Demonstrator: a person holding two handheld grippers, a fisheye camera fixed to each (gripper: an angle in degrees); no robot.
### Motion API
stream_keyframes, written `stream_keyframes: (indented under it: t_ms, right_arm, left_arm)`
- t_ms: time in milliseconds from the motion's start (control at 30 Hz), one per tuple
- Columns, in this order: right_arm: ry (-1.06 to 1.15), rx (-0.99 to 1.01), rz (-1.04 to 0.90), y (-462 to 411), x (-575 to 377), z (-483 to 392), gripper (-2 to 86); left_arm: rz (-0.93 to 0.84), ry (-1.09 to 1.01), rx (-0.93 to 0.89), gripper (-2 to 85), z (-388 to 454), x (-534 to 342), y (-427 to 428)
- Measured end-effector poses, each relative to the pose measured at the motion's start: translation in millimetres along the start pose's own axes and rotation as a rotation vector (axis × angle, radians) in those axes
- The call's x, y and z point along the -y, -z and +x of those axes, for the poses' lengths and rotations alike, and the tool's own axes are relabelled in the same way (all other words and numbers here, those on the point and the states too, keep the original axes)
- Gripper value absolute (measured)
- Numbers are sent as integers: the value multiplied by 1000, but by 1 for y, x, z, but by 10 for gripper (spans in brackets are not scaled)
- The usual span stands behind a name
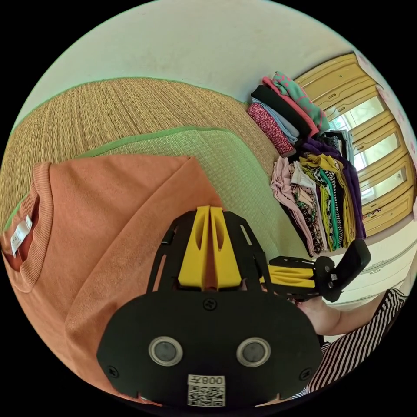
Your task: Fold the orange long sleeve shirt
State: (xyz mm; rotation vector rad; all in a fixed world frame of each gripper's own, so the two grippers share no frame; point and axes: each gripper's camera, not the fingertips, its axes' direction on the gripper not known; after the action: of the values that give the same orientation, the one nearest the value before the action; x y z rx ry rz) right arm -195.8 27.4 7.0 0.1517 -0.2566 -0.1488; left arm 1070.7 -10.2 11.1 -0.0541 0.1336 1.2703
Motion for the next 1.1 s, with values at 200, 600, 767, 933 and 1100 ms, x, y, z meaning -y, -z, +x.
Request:
stream_keyframes:
  t_ms: [200, 600, 767, 933, 1100]
  right_arm:
    - [-60, -52, -3, 15, 17, 18, 0]
    - [-48, 12, -7, 66, 39, 28, 0]
    - [-120, 40, -56, 67, 60, 55, 0]
    - [-77, 58, -58, 86, 84, 52, 0]
    - [-107, 76, -107, 83, 109, 77, -1]
  left_arm:
    - [5, -24, 57, 2, -5, -37, -9]
    - [-110, -125, 26, 16, 1, -264, -24]
    - [-86, 8, -44, 15, -43, -332, -41]
    - [-58, 2, -1, 21, -61, -399, -41]
    - [-25, 90, 9, 18, -95, -491, -36]
